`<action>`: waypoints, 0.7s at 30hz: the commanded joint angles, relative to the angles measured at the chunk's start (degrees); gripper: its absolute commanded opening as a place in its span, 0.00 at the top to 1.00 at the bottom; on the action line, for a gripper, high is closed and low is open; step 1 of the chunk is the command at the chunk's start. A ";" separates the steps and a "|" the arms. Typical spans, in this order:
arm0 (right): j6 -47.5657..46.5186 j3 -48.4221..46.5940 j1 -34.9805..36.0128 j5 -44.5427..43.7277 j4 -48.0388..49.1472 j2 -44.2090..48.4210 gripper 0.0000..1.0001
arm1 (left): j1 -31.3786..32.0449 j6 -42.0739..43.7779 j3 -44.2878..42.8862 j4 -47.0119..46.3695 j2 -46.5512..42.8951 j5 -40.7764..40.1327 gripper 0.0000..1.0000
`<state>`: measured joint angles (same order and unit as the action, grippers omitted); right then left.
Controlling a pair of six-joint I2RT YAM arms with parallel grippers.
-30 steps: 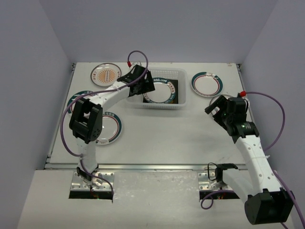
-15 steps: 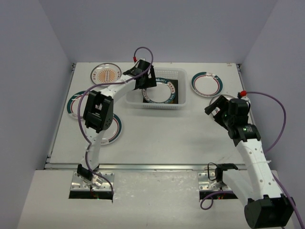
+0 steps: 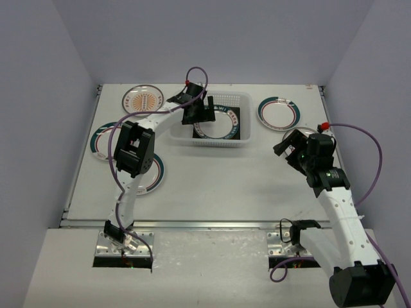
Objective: Place the plates into the plastic bin on the countertop
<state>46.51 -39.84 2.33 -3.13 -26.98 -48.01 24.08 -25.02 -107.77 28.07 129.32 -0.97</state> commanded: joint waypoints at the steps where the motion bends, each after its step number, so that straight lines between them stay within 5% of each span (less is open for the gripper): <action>1: -0.52 0.62 -0.19 0.27 3.18 0.71 0.01 | 0.09 0.94 -0.84 -2.33 -2.03 4.66 0.00; 11: -0.71 0.76 -0.13 1.66 3.67 -0.84 0.01 | 0.17 3.04 -5.29 3.78 0.01 6.91 0.00; 17: 5.18 0.99 -0.14 -5.24 0.78 -1.40 0.01 | 0.44 1.39 -1.13 6.31 -8.19 -9.36 0.00; 21: 10.21 2.17 -0.39 -8.67 -0.96 -2.53 0.01 | 0.27 1.57 -1.38 9.07 -10.90 -11.04 0.00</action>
<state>50.19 -38.83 2.33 -5.67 -26.50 -49.72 24.29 -22.98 -108.29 35.86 126.05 -6.05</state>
